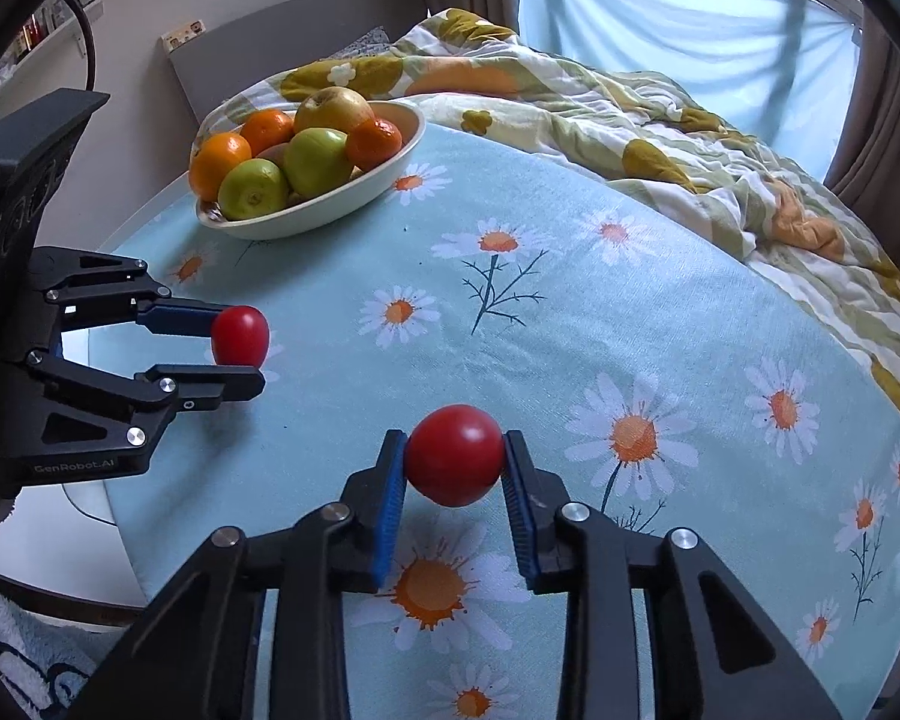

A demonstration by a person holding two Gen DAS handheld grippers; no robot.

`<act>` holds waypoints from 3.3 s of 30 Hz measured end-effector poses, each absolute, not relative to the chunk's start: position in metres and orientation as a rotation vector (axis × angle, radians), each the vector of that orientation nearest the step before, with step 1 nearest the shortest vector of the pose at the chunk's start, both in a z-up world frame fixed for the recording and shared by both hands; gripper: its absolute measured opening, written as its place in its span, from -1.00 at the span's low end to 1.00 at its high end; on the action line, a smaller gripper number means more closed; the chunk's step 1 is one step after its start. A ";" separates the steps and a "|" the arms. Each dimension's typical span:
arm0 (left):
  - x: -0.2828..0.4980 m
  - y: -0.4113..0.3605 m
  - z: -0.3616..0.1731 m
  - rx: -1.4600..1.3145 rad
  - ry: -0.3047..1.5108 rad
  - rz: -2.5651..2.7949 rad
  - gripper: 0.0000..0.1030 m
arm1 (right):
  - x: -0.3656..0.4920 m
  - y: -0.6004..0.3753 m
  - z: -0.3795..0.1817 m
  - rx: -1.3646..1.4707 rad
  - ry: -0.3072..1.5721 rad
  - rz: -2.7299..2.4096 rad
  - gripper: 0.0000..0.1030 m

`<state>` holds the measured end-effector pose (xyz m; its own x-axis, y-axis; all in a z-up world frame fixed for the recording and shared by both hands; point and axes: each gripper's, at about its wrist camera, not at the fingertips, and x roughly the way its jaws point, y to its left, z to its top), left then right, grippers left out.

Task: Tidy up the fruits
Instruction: 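Grasp a red tomato with the left gripper while the right gripper grasps the other tomato, then carry both red tomatoes into the bowl with both grippers, then open both grippers to release the tomatoes in the bowl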

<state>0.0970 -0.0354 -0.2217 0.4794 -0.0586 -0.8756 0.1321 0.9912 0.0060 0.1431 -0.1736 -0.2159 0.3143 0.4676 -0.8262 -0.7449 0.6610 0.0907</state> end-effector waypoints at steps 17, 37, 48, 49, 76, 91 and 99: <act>0.069 -0.010 -0.123 -0.084 0.917 0.014 -0.20 | 0.130 -0.163 -0.138 -0.249 0.922 0.875 -0.44; 0.139 0.099 -0.103 -0.040 0.914 -0.079 -0.20 | 0.172 -0.072 -0.106 -0.167 0.931 0.731 -0.44; 0.190 0.135 -0.144 0.008 0.993 -0.188 -0.20 | 0.199 -0.036 -0.125 -0.097 0.981 0.622 -0.44; 0.193 0.136 -0.148 0.011 0.999 -0.195 -0.20 | 0.201 -0.034 -0.128 -0.090 0.986 0.613 -0.44; 0.191 0.148 -0.157 0.060 1.009 -0.277 1.00 | 0.208 -0.016 -0.129 -0.050 0.995 0.532 -0.44; 0.169 0.184 -0.157 -0.007 1.015 -0.185 1.00 | 0.235 0.028 -0.148 -0.066 1.002 0.659 -0.44; 0.163 0.190 -0.166 -0.002 1.029 -0.170 1.00 | 0.243 0.038 -0.164 -0.053 1.013 0.684 -0.44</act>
<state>0.1627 0.1904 -0.1656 0.5035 -0.1417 -0.8523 0.1399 0.9868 -0.0814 0.2432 0.0376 -0.1643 0.3415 0.5020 -0.7946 -0.5496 0.7925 0.2644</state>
